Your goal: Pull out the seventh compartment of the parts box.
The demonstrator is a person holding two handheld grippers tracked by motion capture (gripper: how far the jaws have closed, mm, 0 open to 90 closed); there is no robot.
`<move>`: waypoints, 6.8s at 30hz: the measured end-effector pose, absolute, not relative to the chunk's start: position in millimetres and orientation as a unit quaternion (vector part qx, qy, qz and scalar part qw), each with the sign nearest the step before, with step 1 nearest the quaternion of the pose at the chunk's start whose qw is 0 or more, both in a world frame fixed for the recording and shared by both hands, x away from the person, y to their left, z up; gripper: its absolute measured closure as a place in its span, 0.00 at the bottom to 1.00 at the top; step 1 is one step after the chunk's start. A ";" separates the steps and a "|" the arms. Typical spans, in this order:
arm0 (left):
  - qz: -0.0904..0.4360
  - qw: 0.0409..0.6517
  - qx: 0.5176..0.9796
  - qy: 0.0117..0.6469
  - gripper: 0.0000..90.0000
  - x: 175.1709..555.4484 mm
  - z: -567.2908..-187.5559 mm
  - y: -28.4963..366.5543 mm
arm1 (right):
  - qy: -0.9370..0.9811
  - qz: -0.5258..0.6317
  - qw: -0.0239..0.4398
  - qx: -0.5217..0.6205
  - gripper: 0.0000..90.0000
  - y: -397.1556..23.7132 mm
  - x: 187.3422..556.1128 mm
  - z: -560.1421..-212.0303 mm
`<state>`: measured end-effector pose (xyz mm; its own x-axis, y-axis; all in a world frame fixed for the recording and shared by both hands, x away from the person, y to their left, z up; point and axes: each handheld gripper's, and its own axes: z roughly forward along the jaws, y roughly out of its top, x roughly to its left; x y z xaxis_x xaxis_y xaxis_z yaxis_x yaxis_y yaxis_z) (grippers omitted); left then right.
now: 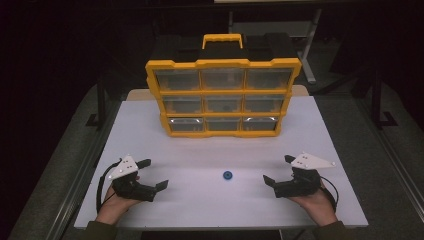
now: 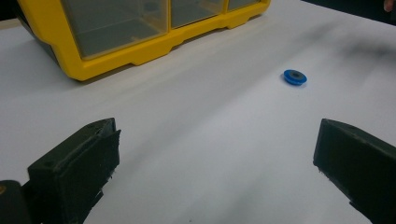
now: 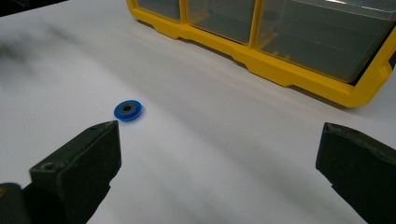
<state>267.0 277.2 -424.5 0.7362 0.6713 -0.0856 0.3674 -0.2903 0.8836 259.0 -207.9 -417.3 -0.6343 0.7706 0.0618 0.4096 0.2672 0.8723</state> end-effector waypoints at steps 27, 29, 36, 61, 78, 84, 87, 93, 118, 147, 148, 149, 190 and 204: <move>0.156 0.493 0.794 0.320 0.00 279.4 -422.8 262.0 | 0.772 0.474 0.198 0.375 0.00 -207.6 259.3 -416.7; 0.157 0.490 0.796 0.318 0.00 281.1 -422.4 261.3 | 0.773 0.473 0.198 0.373 0.00 -207.5 260.0 -417.4; 0.160 0.493 0.795 0.317 0.00 285.7 -423.0 255.6 | 0.772 0.475 0.195 0.375 0.00 -207.4 260.5 -417.3; 0.156 0.495 0.795 0.314 0.00 292.5 -419.4 244.9 | 0.768 0.479 0.197 0.375 0.00 -205.5 261.7 -417.3; 0.162 0.499 0.795 0.304 0.00 301.1 -418.4 234.9 | 0.765 0.481 0.199 0.378 0.00 -207.1 261.2 -417.1; 0.163 0.500 0.793 0.309 0.00 304.7 -417.2 232.6 | 0.766 0.481 0.200 0.377 0.00 -206.5 261.1 -416.8; 0.162 0.500 0.792 0.311 0.00 306.2 -417.3 231.8 | 0.766 0.481 0.200 0.377 0.00 -206.4 261.2 -416.9; 0.160 0.498 0.793 0.313 0.00 307.9 -418.2 230.5 | 0.767 0.481 0.199 0.377 0.00 -206.6 262.0 -417.2; 0.167 0.504 0.790 0.308 0.00 317.4 -416.9 222.1 | 0.767 0.478 0.197 0.380 0.00 -206.4 263.1 -417.6; 0.163 0.507 0.787 0.312 0.00 323.6 -414.3 212.7 | 0.766 0.478 0.200 0.380 0.00 -207.4 263.0 -417.3; 0.163 0.508 0.786 0.312 0.00 324.1 -414.2 212.9 | 0.766 0.478 0.199 0.380 0.00 -207.4 263.0 -417.2; 0.160 0.509 0.784 0.316 0.00 324.5 -414.0 212.7 | 0.766 0.478 0.199 0.379 0.00 -207.2 263.1 -417.2; 0.160 0.516 0.786 0.299 0.00 343.4 -409.5 183.9 | 0.766 0.480 0.193 0.381 0.00 -207.5 263.2 -417.7; 0.157 0.526 0.779 0.304 0.00 348.3 -413.5 175.3 | 0.769 0.478 0.190 0.381 0.00 -207.0 263.7 -418.6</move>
